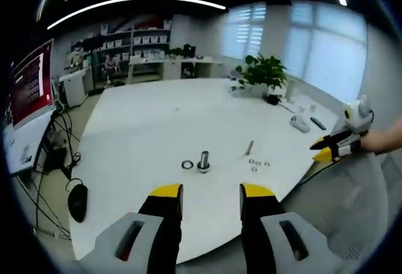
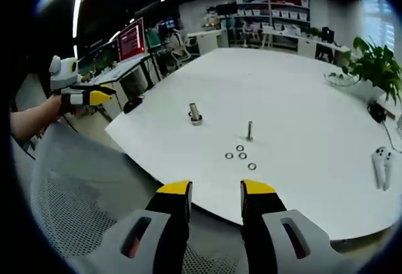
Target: Place the washer onto the threaded stud by aligning its center hole with the stud, sliding it down to the base, and recovering from edge contact or off-axis alignment until the washer reaches the visible bottom stop.
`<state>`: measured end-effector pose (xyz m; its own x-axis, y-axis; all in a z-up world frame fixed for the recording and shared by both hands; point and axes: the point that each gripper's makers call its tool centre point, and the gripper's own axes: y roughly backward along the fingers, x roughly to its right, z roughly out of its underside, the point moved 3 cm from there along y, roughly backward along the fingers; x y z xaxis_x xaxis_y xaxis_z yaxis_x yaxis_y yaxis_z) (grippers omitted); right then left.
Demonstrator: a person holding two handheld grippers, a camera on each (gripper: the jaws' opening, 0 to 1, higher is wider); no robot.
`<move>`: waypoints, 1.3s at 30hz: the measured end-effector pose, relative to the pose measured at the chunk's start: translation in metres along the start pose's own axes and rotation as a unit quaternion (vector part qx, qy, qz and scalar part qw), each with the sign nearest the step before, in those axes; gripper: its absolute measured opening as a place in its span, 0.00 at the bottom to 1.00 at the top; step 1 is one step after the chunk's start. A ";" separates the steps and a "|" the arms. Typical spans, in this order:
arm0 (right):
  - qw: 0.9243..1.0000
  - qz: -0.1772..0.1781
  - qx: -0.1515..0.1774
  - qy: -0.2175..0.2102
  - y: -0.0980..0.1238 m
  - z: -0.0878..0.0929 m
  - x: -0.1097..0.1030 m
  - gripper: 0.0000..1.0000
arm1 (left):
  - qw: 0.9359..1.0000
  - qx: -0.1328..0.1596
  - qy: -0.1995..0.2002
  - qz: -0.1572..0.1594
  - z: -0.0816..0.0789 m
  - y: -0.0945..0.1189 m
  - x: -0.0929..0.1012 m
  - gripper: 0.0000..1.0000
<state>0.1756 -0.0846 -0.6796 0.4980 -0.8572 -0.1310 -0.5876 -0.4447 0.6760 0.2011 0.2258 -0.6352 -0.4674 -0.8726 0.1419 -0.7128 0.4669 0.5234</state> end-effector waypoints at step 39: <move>1.000 0.019 0.007 -0.019 0.001 0.001 0.009 0.32 | 0.999 -0.034 0.003 0.034 0.018 -0.011 0.009 0.33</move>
<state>0.1791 -0.0927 -0.6810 0.4512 -0.8824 -0.1329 -0.6144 -0.4152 0.6709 0.1951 0.2154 -0.6545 -0.5104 -0.8398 0.1851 -0.6419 0.5152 0.5679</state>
